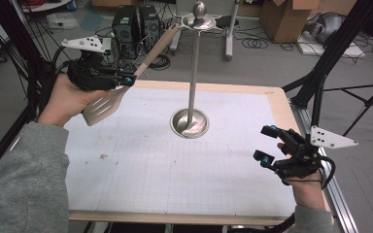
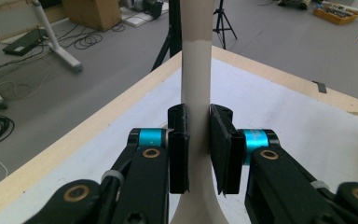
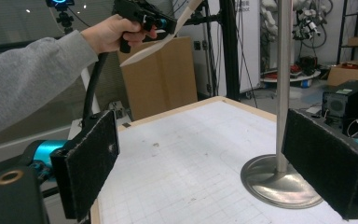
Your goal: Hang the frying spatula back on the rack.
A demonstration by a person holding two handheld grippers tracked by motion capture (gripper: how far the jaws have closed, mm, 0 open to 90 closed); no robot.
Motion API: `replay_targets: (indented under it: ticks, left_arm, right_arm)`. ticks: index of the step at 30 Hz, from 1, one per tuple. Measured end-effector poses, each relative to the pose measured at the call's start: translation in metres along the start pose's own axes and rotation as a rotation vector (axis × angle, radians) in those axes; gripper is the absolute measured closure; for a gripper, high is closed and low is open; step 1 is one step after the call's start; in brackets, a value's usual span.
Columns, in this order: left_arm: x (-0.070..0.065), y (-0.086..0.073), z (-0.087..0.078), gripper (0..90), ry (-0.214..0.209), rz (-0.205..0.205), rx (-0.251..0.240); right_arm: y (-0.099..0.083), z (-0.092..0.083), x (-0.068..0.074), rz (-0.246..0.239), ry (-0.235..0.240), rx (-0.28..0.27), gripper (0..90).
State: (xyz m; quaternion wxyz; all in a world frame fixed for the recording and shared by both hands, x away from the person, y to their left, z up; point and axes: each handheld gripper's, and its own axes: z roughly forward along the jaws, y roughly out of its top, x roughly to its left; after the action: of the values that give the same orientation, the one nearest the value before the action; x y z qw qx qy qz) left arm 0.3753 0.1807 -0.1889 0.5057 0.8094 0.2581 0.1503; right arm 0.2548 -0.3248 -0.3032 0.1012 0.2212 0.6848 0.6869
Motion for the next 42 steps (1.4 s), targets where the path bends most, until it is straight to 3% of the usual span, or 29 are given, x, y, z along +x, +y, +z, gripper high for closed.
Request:
replay_targets:
  ticks: [23,42]
  left_arm:
    - [-0.007,-0.001,0.029,77.6,0.003,0.014,0.037]
    - [-0.010,-0.004,0.049,77.6,0.021,-0.001,0.044]
  right_arm:
    - [0.003,-0.002,0.003,-0.005,0.004,-0.009,10.1]
    - [0.003,-0.004,0.003,-0.004,0.000,-0.017,10.1]
